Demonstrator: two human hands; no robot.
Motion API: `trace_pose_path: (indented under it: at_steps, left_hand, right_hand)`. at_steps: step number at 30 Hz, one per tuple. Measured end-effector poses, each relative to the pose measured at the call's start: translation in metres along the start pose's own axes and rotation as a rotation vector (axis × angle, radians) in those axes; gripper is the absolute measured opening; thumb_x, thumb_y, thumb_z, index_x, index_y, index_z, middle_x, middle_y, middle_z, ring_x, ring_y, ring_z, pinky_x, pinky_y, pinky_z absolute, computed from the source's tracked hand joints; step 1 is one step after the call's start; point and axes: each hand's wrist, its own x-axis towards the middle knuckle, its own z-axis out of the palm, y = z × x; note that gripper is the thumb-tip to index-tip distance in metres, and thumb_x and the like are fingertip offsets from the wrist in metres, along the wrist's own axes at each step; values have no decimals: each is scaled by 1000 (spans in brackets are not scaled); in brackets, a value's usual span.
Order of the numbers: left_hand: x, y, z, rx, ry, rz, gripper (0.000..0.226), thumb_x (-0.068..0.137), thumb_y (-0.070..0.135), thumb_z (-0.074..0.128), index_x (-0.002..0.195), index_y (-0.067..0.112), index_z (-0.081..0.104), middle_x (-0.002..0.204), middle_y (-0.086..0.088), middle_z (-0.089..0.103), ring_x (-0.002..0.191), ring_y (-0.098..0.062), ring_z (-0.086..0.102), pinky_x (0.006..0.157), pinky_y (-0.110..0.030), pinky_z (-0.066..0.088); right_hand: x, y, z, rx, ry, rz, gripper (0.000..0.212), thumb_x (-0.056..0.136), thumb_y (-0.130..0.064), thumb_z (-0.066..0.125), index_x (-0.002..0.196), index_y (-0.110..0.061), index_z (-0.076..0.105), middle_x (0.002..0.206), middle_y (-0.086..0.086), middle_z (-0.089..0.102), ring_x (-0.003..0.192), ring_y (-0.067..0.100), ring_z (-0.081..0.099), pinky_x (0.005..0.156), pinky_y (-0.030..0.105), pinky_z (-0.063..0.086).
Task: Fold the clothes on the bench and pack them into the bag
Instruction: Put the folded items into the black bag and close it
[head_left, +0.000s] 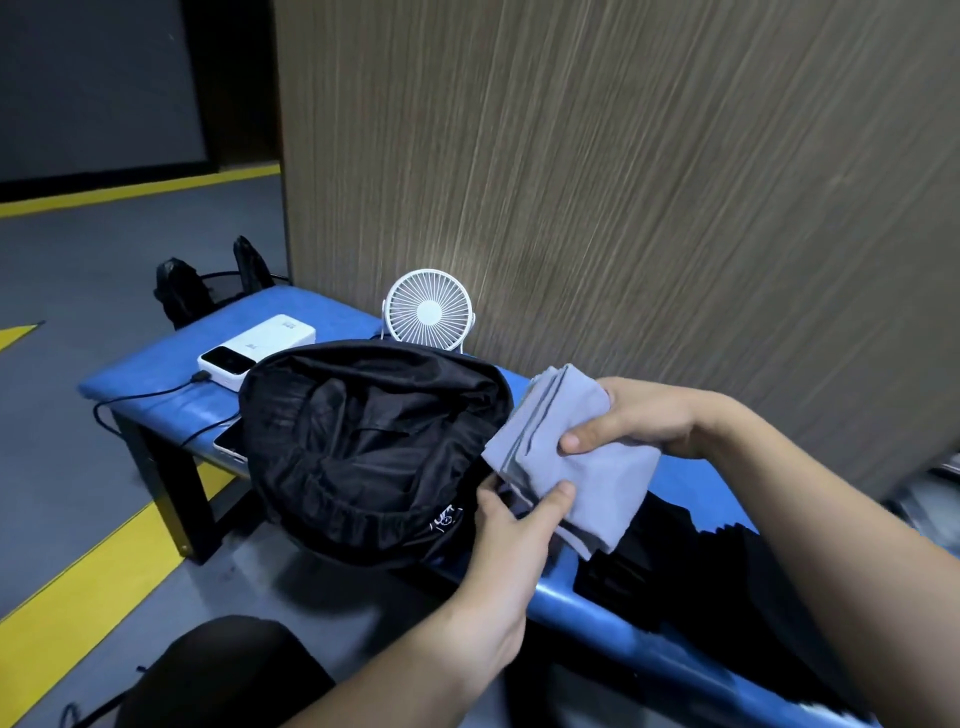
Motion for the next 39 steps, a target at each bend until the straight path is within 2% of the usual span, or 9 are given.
trace_pose_path:
  at_steps: [5, 13, 18, 21, 24, 30, 33, 36, 39]
  left_hand:
    - [-15, 19, 6, -218, -227, 21, 44, 91, 17, 66, 133, 23, 52, 126, 0, 69, 116, -18, 65, 106, -46, 47]
    - [-13, 61, -9, -177, -15, 255, 63, 87, 7, 71, 138, 27, 40, 123, 1, 69, 110, -10, 67, 96, -31, 53]
    - [17, 118, -42, 71, 76, 312, 67, 89, 12, 67, 144, 30, 34, 130, 1, 63, 114, -14, 64, 103, -37, 49]
    - [42, 151, -71, 289, 62, 244, 57, 89, 14, 64, 138, 31, 40, 120, 0, 67, 102, -16, 68, 86, -31, 55]
    - [66, 166, -92, 425, 64, 121, 44, 91, 12, 60, 131, 26, 45, 114, -1, 67, 95, -14, 67, 72, -26, 53]
    - [117, 141, -113, 492, 42, -43, 26, 92, 3, 51, 115, 5, 62, 103, -11, 73, 89, -21, 70, 75, -30, 55]
    - [125, 132, -118, 584, 59, -37, 23, 90, 6, 53, 112, 9, 59, 100, -7, 71, 85, -17, 68, 71, -27, 54]
    - [127, 120, -123, 749, 11, -41, 39, 82, 16, 60, 120, 16, 56, 108, -1, 70, 99, -15, 67, 88, -32, 54]
    - [125, 108, -126, 865, -65, -12, 37, 85, 19, 61, 122, 23, 57, 113, 6, 70, 102, -8, 65, 88, -26, 51]
  right_hand:
    - [-22, -3, 0, 113, 11, -97, 39, 84, -13, 70, 122, -4, 65, 122, 16, 71, 115, 31, 67, 93, 36, 55]
    - [-26, -21, 18, 243, 72, -205, 44, 88, -21, 64, 130, -7, 61, 126, 14, 69, 117, 30, 66, 97, 37, 55]
    - [14, -46, 46, 323, 211, -303, 30, 98, -27, 56, 126, -18, 63, 118, 4, 74, 104, 19, 71, 80, 31, 59]
    - [51, -57, 57, 358, 256, -335, 25, 101, -23, 52, 123, -21, 64, 119, 0, 74, 110, 19, 70, 94, 34, 55]
    - [92, -58, 64, 311, 294, -277, 27, 99, -17, 52, 122, -16, 67, 118, 3, 74, 114, 22, 68, 106, 43, 48]
    - [138, -39, 68, 244, 387, -81, 30, 89, -26, 65, 114, -10, 69, 106, 6, 77, 103, 26, 72, 99, 46, 53]
    - [145, -29, 68, 117, 396, -28, 41, 83, -37, 67, 116, -14, 69, 109, 2, 76, 100, 21, 72, 98, 45, 54]
    - [144, -22, 67, -87, 383, 21, 48, 81, -42, 67, 121, -15, 66, 115, 1, 72, 103, 19, 69, 97, 42, 54]
    - [137, -15, 60, -198, 355, 89, 36, 85, -37, 68, 115, -16, 68, 112, 2, 72, 100, 19, 69, 96, 40, 54]
